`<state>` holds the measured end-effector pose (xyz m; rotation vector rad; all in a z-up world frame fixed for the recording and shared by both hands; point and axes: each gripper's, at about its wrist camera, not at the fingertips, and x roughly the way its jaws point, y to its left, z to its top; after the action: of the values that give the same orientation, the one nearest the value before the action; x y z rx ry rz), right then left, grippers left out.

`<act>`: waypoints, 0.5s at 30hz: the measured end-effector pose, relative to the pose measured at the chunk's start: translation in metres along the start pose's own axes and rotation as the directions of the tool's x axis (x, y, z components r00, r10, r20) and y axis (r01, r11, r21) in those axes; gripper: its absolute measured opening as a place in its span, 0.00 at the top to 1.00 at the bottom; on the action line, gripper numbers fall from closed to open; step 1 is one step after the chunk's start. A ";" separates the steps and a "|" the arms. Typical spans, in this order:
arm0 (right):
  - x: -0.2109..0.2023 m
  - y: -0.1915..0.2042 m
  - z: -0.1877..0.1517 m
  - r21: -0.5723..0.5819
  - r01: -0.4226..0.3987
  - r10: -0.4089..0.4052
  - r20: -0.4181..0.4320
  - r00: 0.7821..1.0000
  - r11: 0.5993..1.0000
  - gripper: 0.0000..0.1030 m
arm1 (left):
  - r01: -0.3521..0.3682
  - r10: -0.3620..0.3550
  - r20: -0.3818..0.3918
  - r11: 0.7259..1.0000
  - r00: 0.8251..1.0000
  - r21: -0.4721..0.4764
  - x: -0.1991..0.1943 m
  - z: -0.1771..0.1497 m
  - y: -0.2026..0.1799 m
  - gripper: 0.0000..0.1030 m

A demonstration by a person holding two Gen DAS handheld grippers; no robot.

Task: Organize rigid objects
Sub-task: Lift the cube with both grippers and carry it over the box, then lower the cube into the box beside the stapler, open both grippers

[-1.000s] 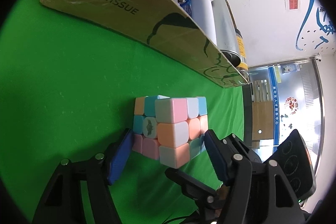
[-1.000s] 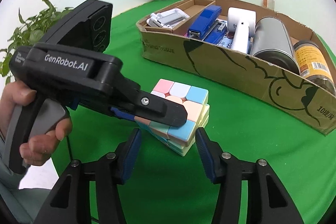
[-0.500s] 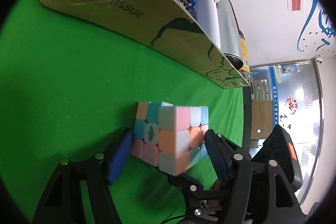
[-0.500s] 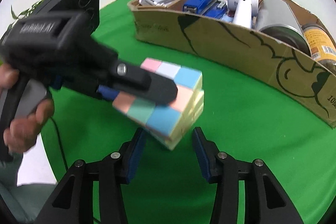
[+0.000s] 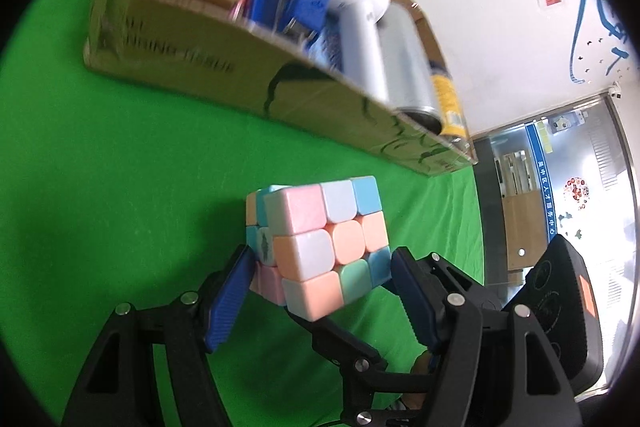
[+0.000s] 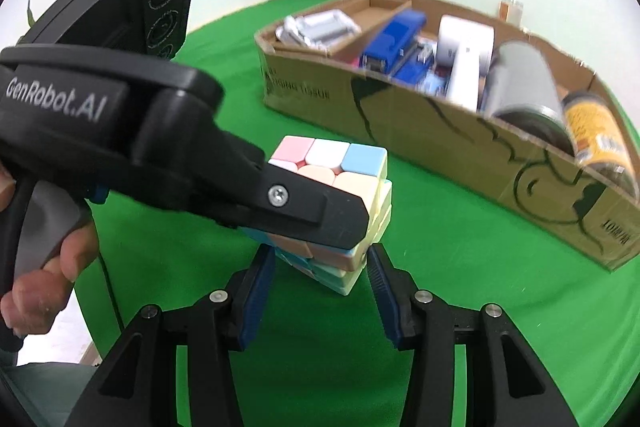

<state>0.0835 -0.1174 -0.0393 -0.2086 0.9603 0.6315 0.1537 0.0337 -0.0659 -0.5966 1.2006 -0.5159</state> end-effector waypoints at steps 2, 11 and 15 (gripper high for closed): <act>-0.009 0.001 0.004 -0.011 0.011 -0.010 0.041 0.999 1.000 0.55 | 0.001 -0.001 0.031 1.000 1.000 0.020 -0.010 0.003 -0.008 0.32; -0.043 0.007 0.040 -0.048 0.082 -0.070 0.207 0.976 0.996 0.55 | -0.033 0.015 0.137 0.991 0.990 0.129 -0.045 0.037 -0.041 0.32; -0.041 -0.004 0.069 -0.044 0.106 -0.093 0.234 0.968 0.993 0.55 | -0.043 0.017 0.155 0.986 0.988 0.161 -0.052 0.071 -0.048 0.32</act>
<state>0.1168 -0.1071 0.0334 -0.2263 0.7033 0.5761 0.2045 0.0433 0.0206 -0.4676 1.0090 -0.5281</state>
